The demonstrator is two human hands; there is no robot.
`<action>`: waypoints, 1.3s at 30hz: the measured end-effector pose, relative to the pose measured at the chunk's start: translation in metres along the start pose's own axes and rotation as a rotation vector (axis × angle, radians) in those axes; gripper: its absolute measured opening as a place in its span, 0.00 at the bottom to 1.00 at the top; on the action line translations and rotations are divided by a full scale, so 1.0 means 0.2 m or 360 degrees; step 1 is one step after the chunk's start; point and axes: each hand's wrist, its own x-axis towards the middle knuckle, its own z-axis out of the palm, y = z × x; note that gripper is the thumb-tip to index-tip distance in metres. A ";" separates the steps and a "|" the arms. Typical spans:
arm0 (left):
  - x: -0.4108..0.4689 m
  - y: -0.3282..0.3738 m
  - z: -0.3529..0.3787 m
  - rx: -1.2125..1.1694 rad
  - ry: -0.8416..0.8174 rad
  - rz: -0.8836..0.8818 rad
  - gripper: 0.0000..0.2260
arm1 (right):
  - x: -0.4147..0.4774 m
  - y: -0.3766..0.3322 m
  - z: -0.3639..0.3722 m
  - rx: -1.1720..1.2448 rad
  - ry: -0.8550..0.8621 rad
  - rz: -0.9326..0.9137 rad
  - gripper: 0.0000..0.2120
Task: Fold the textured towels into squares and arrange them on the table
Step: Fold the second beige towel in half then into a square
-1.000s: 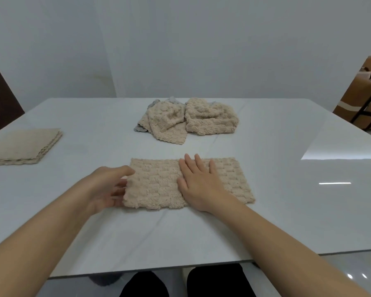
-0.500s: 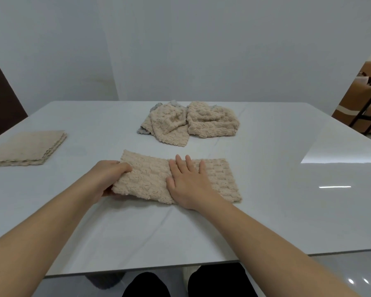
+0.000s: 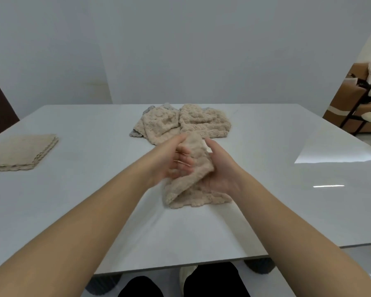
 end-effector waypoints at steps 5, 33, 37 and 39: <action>0.04 -0.13 0.05 -0.0075 0.0373 0.0363 0.08 | 0.01 0.00 -0.15 -0.0318 0.0293 -0.0011 0.11; 0.16 -0.44 0.04 0.2045 0.0170 0.0520 0.27 | 0.00 0.18 -0.23 -0.2227 0.0912 -0.0755 0.26; 0.17 -0.43 0.03 0.2068 0.0117 0.0466 0.28 | -0.02 0.20 -0.23 -0.2481 0.1080 -0.0708 0.30; 0.20 -0.38 0.00 0.1963 0.0146 0.0471 0.28 | 0.00 0.18 -0.25 -0.2505 0.1050 -0.0730 0.30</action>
